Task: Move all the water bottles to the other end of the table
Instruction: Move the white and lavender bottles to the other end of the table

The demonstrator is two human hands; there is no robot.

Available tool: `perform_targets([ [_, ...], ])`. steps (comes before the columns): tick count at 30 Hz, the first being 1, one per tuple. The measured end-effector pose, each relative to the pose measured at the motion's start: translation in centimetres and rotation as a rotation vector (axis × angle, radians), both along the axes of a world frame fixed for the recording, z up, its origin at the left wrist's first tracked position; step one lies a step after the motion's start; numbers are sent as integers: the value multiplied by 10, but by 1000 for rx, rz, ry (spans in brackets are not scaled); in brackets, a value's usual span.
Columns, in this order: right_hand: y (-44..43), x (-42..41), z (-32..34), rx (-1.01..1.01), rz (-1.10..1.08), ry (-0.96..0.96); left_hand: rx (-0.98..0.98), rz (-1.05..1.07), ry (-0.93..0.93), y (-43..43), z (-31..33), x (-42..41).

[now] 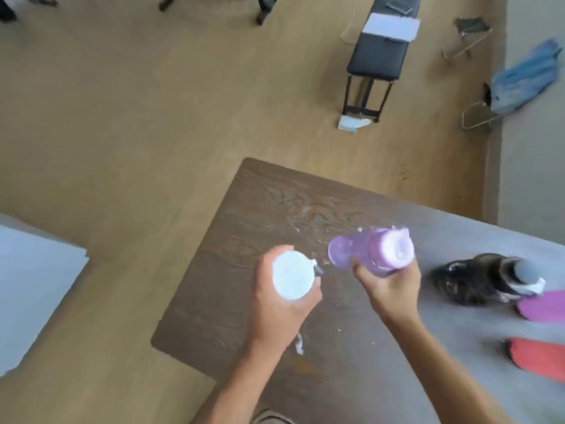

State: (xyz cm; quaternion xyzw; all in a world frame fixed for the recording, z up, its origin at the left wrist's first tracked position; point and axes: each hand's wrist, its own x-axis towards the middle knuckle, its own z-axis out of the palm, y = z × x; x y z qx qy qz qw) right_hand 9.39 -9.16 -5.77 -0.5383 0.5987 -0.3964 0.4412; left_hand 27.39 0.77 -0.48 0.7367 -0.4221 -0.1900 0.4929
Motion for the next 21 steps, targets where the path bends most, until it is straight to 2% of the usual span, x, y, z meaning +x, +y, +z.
perform_targets([
  [4, -81, 126, 3, -58, 169, -44, 70, 100, -120, -25, -10, 92],
  [9, -141, 231, -17, 2, 344, 63, 115, 133, -141, -65, -42, 158],
  [15, -168, 261, -47, 50, 430, 211, 69, 80, -113, -89, -75, 175],
  [21, -169, 258, -58, 65, 486, 289, 60, 119, -206, -97, -83, 164],
])
